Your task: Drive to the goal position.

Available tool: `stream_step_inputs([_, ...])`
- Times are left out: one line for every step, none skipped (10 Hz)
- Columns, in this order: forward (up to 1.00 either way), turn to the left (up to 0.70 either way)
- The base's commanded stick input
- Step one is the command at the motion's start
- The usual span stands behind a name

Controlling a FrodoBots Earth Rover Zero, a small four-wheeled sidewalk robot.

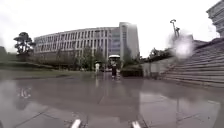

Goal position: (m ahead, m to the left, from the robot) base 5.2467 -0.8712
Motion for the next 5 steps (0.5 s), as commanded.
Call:
stream_step_inputs([0.7,0.0])
stream_step_inputs([0.7,0.0])
stream_step_inputs([0.7,0.0])
stream_step_inputs([0.7,0.0])
stream_step_inputs([0.7,0.0])
